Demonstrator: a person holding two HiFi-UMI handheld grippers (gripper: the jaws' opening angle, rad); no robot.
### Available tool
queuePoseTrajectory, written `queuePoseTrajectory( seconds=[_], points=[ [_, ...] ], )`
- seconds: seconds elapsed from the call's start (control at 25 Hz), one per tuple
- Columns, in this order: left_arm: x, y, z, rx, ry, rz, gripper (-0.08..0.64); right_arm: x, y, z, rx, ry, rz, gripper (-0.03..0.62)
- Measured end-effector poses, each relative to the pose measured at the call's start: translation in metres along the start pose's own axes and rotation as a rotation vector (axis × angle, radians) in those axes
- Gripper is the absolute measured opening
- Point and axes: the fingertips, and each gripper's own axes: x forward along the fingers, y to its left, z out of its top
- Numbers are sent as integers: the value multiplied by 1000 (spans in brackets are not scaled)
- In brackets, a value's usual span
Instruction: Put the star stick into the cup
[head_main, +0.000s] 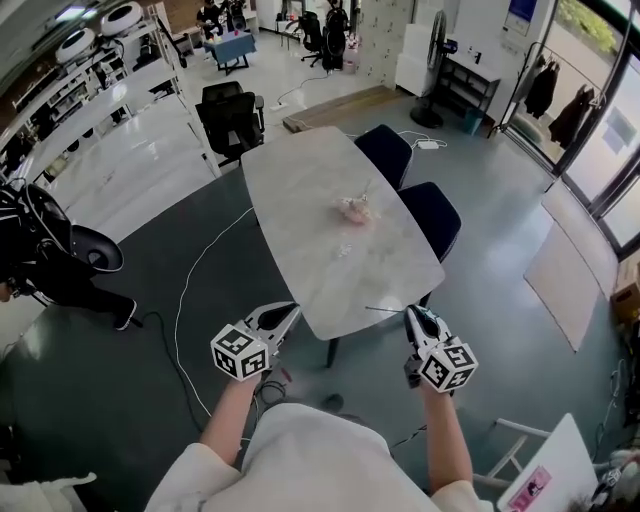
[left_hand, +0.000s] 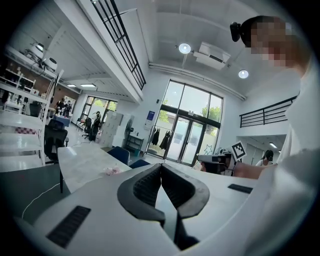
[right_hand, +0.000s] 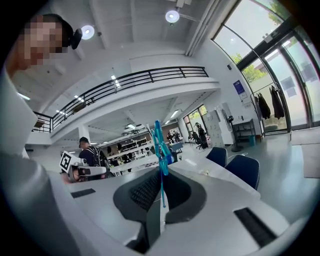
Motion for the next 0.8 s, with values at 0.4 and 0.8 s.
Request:
queuePoseTrajectory(
  seconds=[0.4, 0.8],
  points=[
    [29, 10, 6, -6, 28, 34, 21, 20, -31, 8, 43, -1, 14, 15],
    [82, 55, 25, -29, 35, -14, 21, 64, -61, 24, 57, 9, -35, 15]
  ],
)
